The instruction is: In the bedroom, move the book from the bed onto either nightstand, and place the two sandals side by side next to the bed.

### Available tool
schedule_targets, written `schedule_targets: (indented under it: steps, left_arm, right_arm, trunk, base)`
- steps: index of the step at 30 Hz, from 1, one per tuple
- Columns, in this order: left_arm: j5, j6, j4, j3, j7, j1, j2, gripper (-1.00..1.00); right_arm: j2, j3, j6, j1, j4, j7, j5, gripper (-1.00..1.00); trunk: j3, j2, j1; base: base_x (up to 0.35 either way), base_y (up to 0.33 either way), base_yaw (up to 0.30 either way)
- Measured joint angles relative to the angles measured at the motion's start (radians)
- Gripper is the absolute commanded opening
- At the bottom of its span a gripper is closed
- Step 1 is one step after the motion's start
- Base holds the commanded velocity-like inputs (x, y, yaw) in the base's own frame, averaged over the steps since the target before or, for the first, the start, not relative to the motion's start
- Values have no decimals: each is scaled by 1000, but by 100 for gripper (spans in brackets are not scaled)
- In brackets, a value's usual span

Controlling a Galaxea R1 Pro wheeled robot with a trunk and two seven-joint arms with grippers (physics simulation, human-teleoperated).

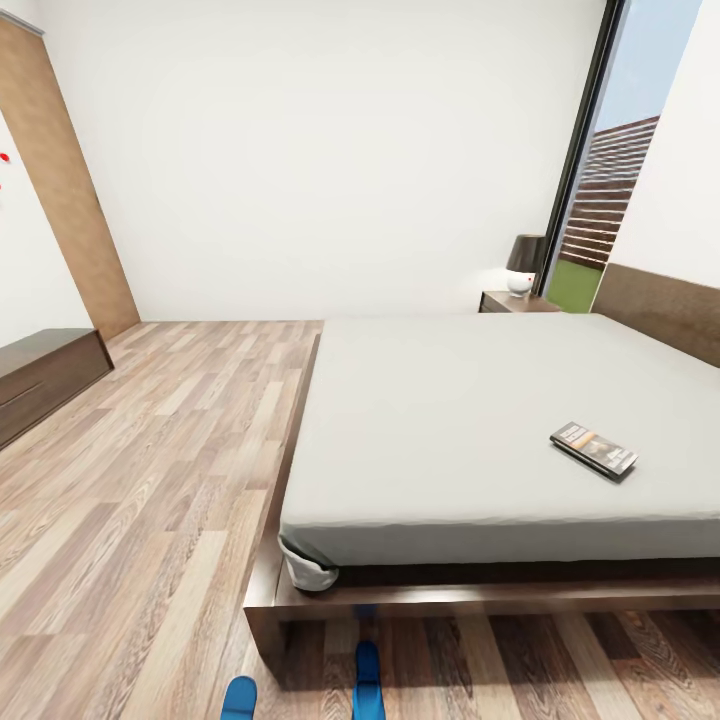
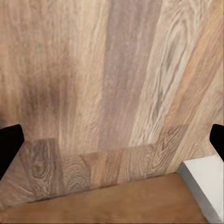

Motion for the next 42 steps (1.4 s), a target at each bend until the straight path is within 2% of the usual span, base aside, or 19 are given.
schedule_targets:
  steps: [6, 13, 17, 26, 29, 34, 35, 36, 37, 42]
  left_arm:
    - [0, -3, 0, 0, 1, 0, 1, -100]
    - [0, -6, 0, 0, 1, 0, 1, -100]
    - [0, -7, 0, 0, 1, 0, 1, -100]
    - [0, -7, 0, 0, 1, 0, 3, -100]
    - [0, -7, 0, 0, 0, 0, 2, -100]
    - [0, -7, 0, 0, 1, 0, 2, -100]
    - [0, -7, 0, 0, 1, 0, 2, -100]
    - [0, -7, 0, 0, 1, 0, 2, -100]
    - [0, -7, 0, 0, 1, 0, 2, -100]
    - [0, -7, 0, 0, 1, 0, 1, -100]
  right_arm:
    - [-26, -1, 0, 112, 1, -12, -1, 100]
    - [-39, -1, 5, 208, 1, -16, -1, 100]
    - [-51, 0, 6, 235, 1, -16, -1, 100]
    - [-57, -3, 4, 247, 0, -17, -2, 100]
    - [-60, -26, 1, 248, -1, -17, -2, 100]
    - [-83, -95, -1, 248, -2, -36, -2, 100]
    - [-99, -148, -1, 248, -3, -74, -2, 100]
    - [-108, -176, -2, 248, -4, -93, -2, 100]
    - [-124, -236, -3, 248, -6, -131, -2, 100]
    - [-154, -402, -15, 248, -23, -221, -1, 100]
  trunk:
    - [0, 0, 0]
    - [0, 0, 0]
    - [0, 0, 0]
    - [0, 0, 0]
    - [0, 0, 0]
    - [0, 0, 0]
    - [0, 0, 0]
    - [0, 0, 0]
    - [0, 0, 0]
    - [0, 0, 0]
  base:
    - [0, 0, 0]
    - [0, 0, 0]
    - [0, 0, 0]
    - [0, 0, 0]
    - [0, 0, 0]
    - [0, 0, 0]
    - [0, 0, 0]
    - [0, 0, 0]
    - [0, 0, 0]
    - [0, 0, 0]
